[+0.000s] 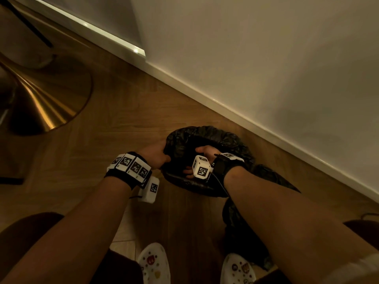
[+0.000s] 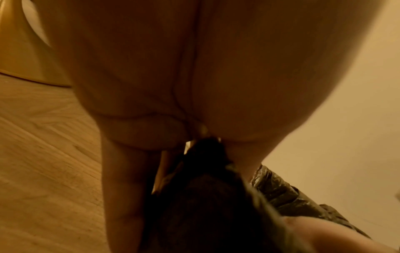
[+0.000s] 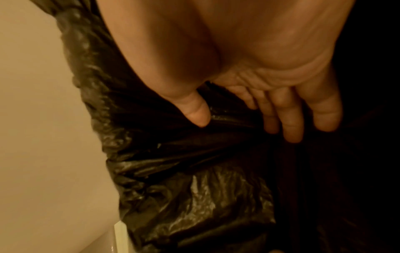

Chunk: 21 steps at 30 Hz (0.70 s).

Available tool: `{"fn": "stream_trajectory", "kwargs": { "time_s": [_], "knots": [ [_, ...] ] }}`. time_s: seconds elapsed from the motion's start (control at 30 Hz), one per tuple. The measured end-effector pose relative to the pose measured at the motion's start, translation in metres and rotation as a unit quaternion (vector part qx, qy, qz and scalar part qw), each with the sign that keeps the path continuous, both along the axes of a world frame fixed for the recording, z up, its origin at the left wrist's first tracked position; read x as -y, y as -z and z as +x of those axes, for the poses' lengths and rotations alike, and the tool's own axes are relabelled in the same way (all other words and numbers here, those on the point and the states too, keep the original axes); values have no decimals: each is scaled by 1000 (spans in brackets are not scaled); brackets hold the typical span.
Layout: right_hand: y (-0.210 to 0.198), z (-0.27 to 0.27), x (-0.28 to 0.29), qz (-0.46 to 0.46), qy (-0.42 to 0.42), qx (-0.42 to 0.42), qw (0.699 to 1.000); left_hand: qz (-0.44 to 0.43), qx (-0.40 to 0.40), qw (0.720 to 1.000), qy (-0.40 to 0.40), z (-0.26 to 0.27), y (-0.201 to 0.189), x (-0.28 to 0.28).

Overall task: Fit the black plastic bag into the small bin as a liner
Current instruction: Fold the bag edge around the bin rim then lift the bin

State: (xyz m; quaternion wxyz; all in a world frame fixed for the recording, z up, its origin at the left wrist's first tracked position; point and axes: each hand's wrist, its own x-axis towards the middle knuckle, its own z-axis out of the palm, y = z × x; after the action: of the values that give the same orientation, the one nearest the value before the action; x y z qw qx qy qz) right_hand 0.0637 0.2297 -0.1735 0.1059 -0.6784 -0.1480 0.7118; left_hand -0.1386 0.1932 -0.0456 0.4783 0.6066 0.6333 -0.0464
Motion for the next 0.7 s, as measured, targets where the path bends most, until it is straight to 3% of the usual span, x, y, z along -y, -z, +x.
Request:
{"fn": "stream_trajectory", "kwargs": {
  "time_s": [0.17,0.23,0.3,0.47,0.57,0.7],
  "knots": [
    [-95,3,5,-11,-33,11,999,7,14,1000,-3,1,-5,-4],
    [-110,16,8,-17,-39,24,999,55,11,998,-32,2,-6,-10],
    [-112,29,12,-28,-17,25,999,95,2,994,-56,3,4,-16],
    [-100,22,14,-8,44,-7,999,111,-61,991,-32,31,2,-10],
    [-89,16,17,5,42,-1,999,138,-105,984,-40,33,12,-9],
    [-80,15,17,2,47,-9,999,127,-94,986,-48,32,19,-13]
  ]
}}
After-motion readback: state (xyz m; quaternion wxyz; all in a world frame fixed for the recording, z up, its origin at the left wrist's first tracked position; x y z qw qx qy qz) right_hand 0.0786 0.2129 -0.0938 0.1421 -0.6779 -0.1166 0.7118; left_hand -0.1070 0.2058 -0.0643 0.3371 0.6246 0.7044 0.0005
